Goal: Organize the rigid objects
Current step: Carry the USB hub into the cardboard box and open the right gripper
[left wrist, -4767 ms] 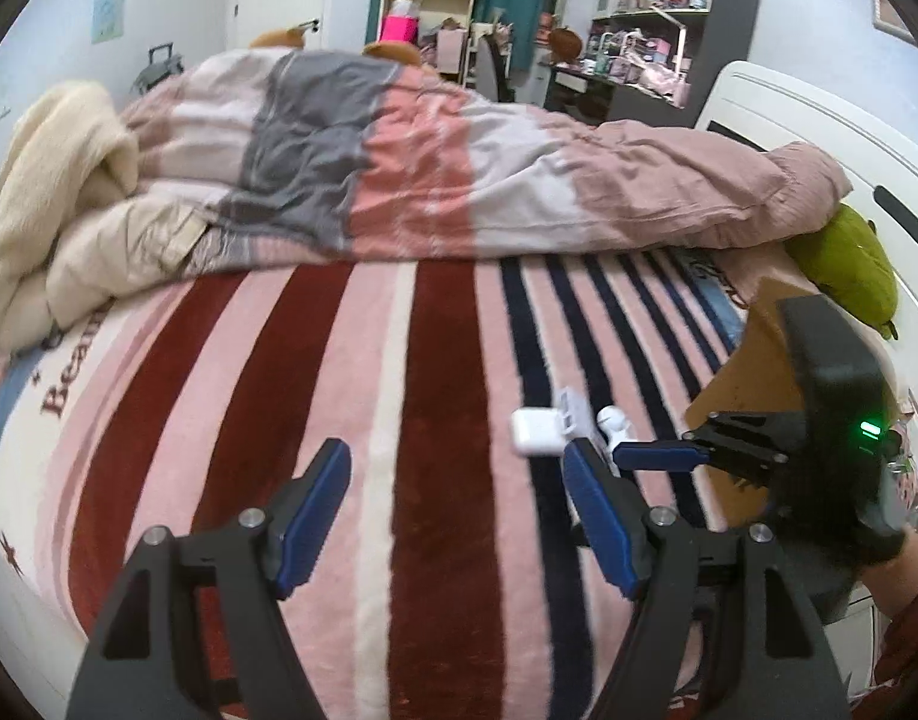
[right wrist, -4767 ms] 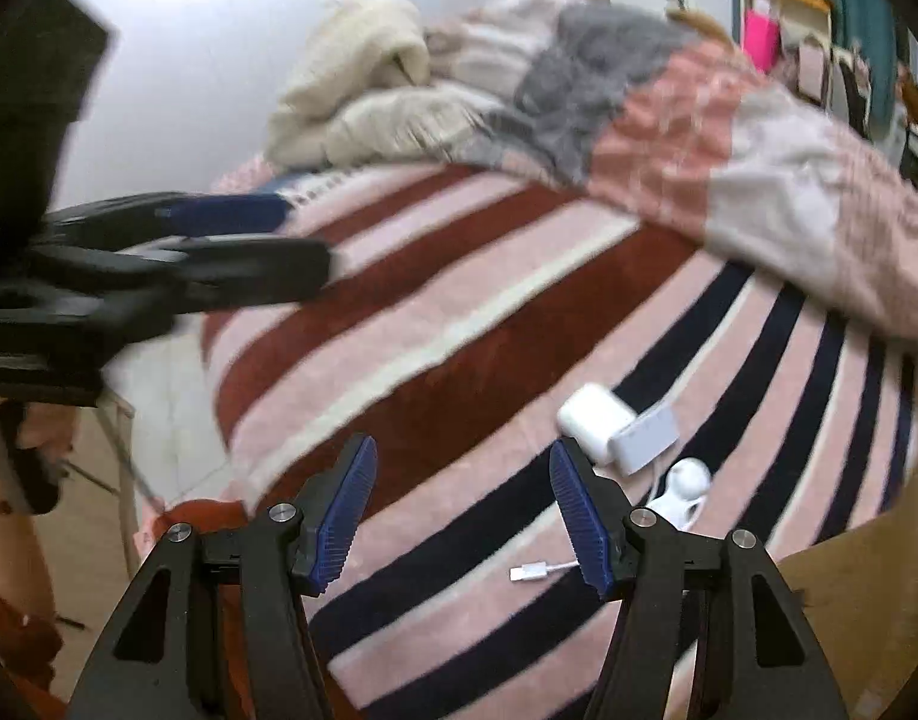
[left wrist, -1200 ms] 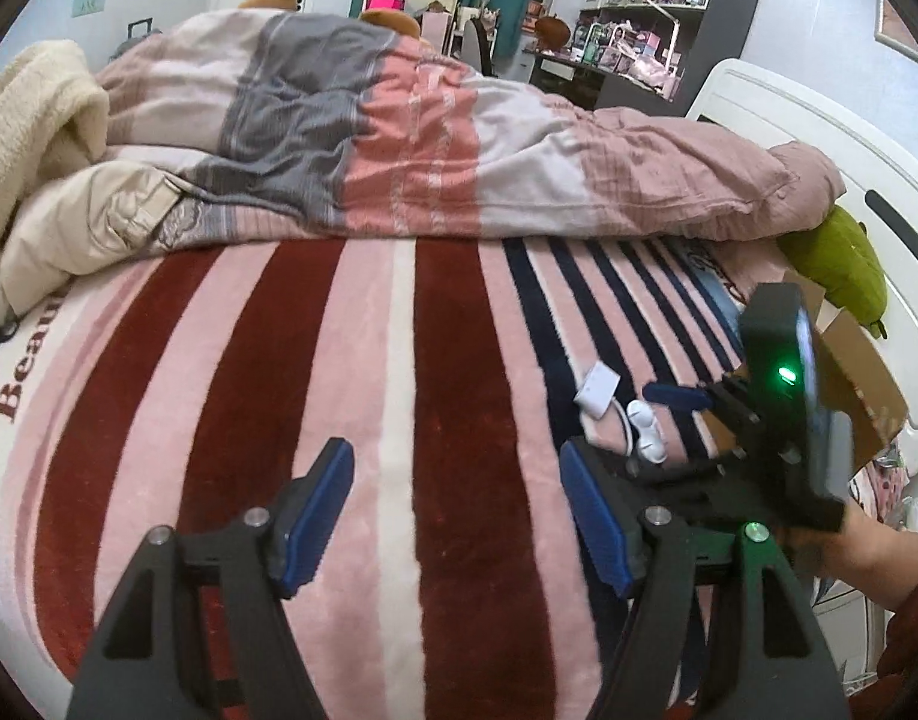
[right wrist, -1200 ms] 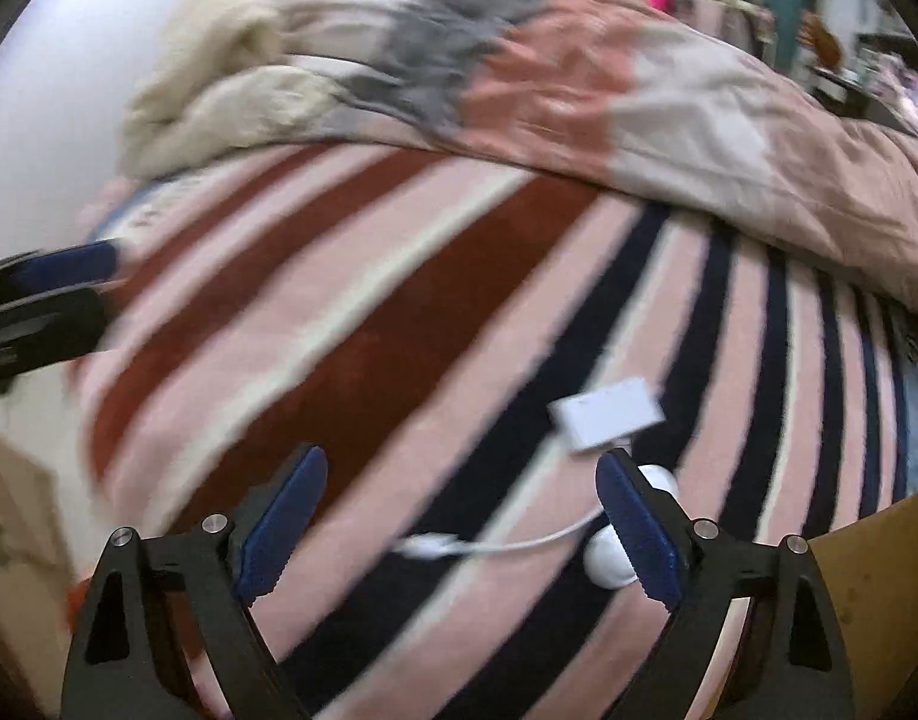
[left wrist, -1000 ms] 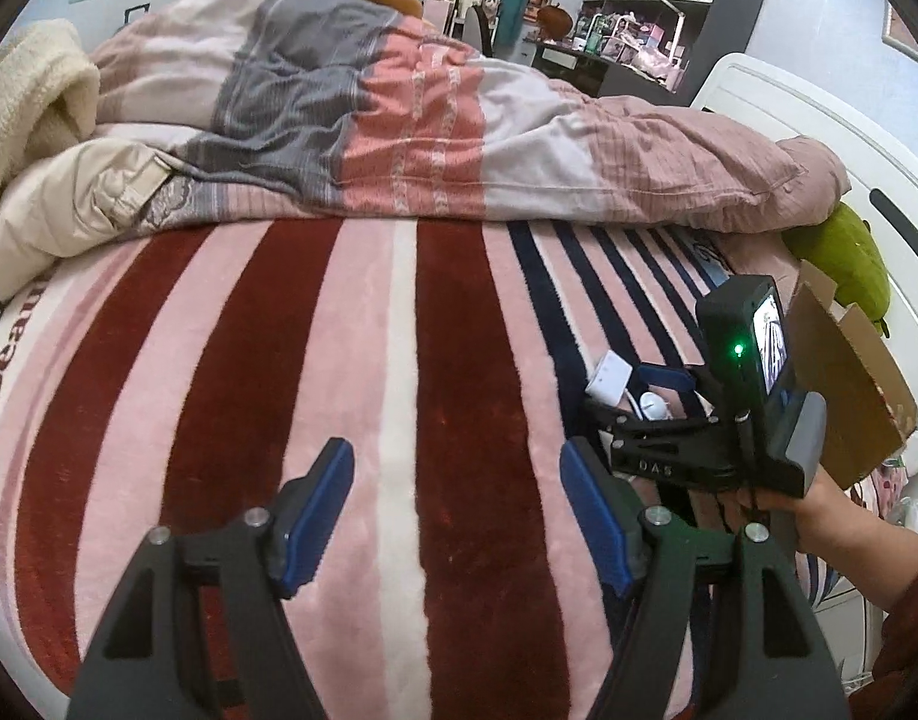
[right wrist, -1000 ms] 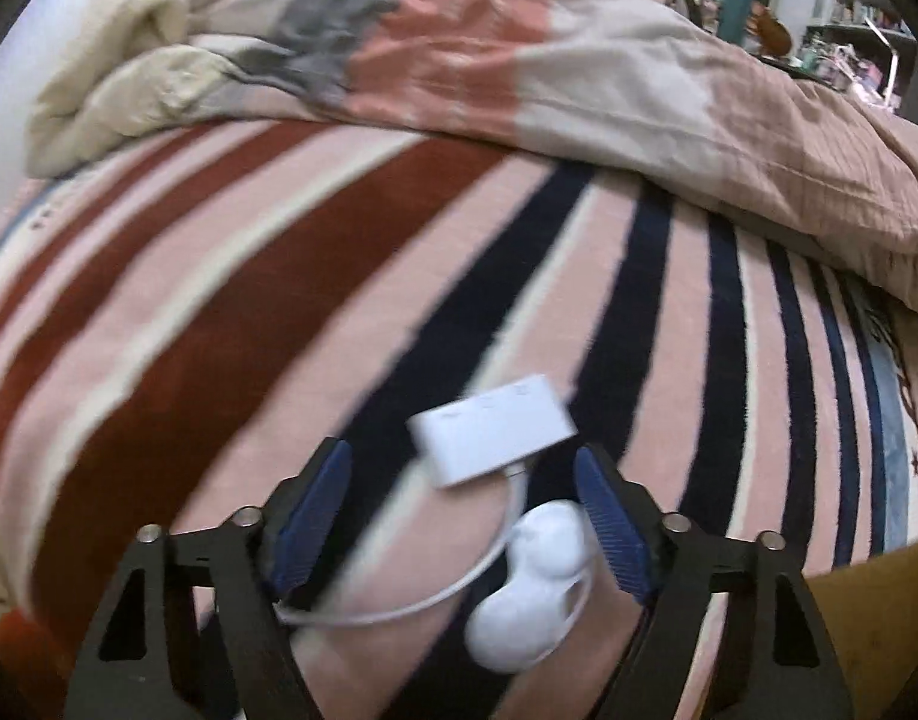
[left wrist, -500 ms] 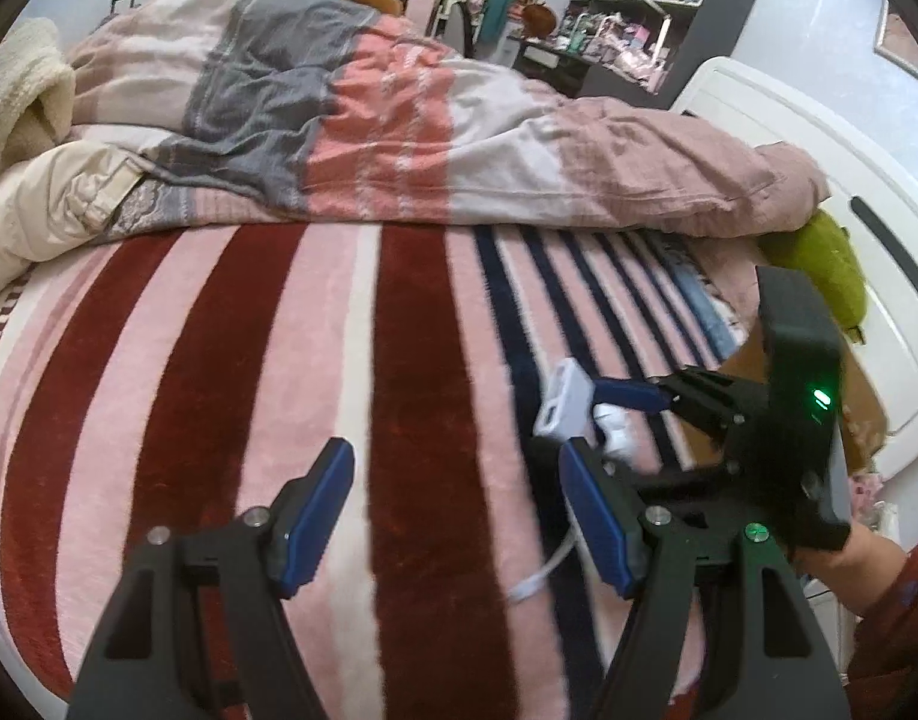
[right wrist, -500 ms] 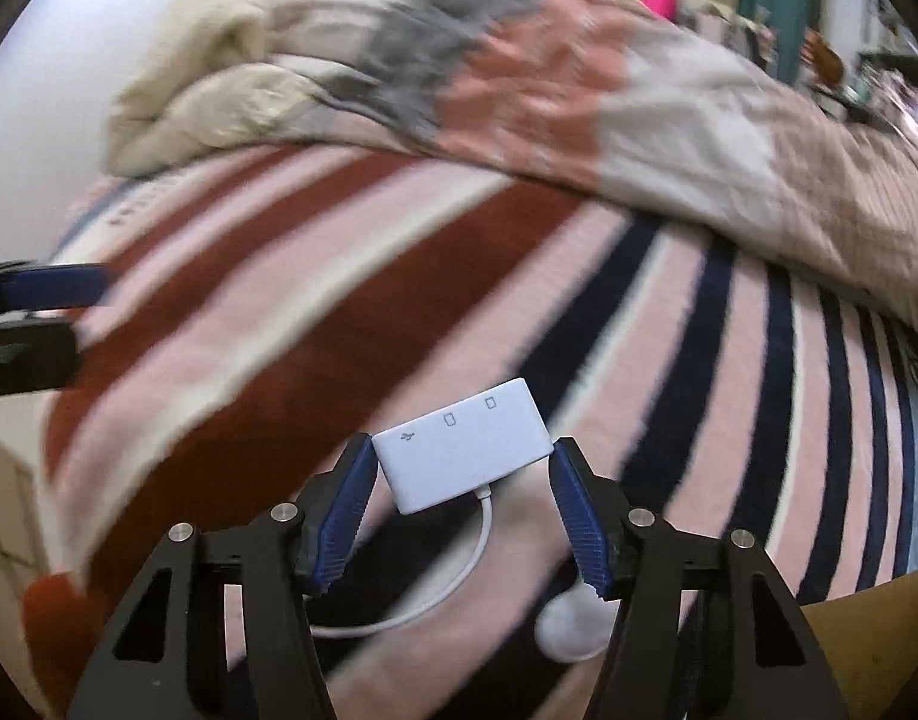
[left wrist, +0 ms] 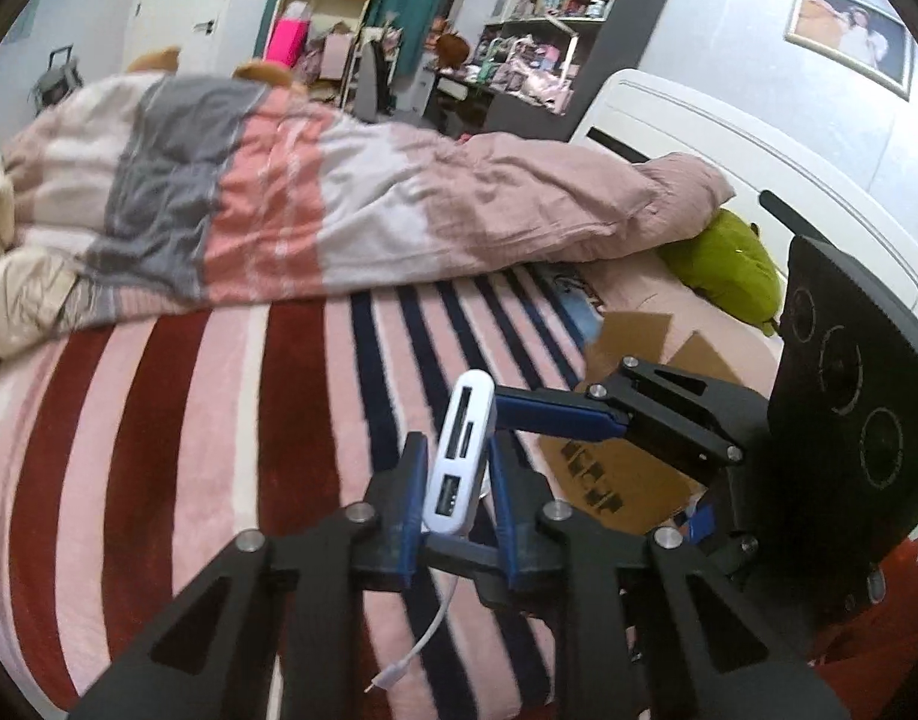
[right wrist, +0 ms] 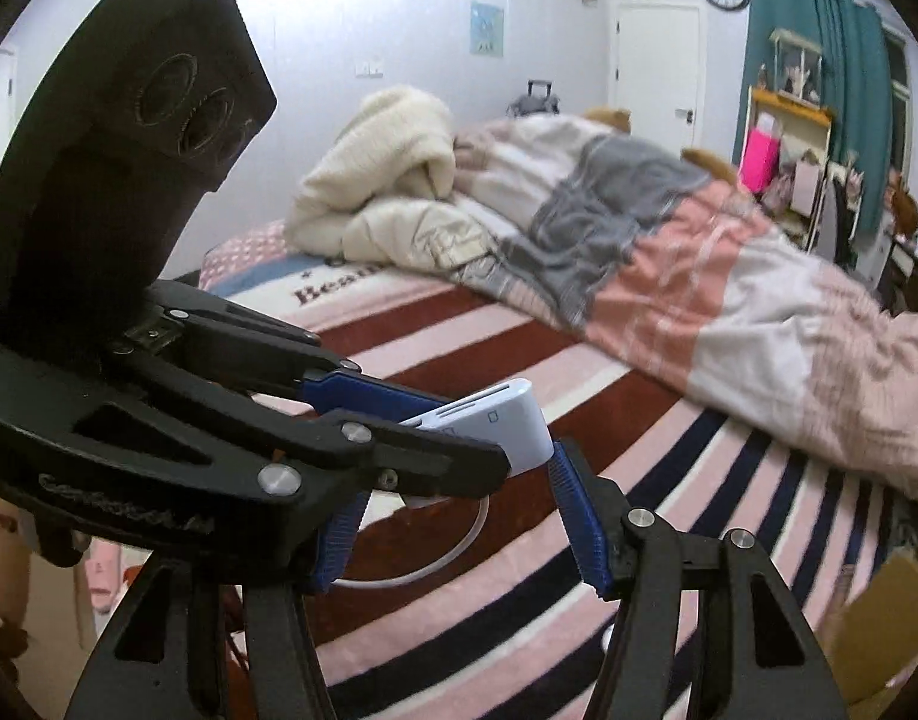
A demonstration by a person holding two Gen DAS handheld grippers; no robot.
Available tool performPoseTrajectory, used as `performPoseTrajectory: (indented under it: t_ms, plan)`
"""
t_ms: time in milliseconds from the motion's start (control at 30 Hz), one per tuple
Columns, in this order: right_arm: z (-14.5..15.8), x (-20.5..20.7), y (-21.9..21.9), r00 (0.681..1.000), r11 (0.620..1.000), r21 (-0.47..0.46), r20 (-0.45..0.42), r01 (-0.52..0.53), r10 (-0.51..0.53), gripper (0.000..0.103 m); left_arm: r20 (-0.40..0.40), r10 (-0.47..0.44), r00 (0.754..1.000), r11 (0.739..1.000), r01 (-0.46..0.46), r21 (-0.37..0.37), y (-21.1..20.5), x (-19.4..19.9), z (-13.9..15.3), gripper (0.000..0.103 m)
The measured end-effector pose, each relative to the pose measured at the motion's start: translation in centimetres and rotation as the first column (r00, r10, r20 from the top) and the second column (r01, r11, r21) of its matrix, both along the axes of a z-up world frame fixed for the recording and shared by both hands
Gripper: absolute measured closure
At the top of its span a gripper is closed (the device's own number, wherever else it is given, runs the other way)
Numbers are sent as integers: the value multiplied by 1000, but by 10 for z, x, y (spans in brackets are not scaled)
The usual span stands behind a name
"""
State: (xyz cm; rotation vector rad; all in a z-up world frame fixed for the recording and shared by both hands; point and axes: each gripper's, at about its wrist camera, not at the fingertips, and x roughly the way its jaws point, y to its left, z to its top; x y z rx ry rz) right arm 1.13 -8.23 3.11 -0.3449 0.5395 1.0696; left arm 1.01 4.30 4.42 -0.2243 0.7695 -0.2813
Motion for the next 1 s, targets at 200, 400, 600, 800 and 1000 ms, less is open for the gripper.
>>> performPoseTrajectory:
  t_ms: [200,400,600,800,1000]
  plan:
    - [32,4,-47,998,996,77,49,41,-45,47,45,-60,997,996,57,71,-46,10,39,86]
    - [54,24,-104,988,984,121,66,130,-138,47,58,-157,986,984,151,98,-104,40,62,86]
    - [58,49,-162,968,962,134,41,239,-247,47,14,-274,962,955,270,121,-168,80,64,86]
    - [40,76,-210,939,935,85,-24,345,-344,47,-59,-352,934,927,356,118,-217,111,38,85]
    - [14,95,-226,915,921,-50,-99,387,-390,47,-163,-381,910,915,397,77,-242,135,1,85]
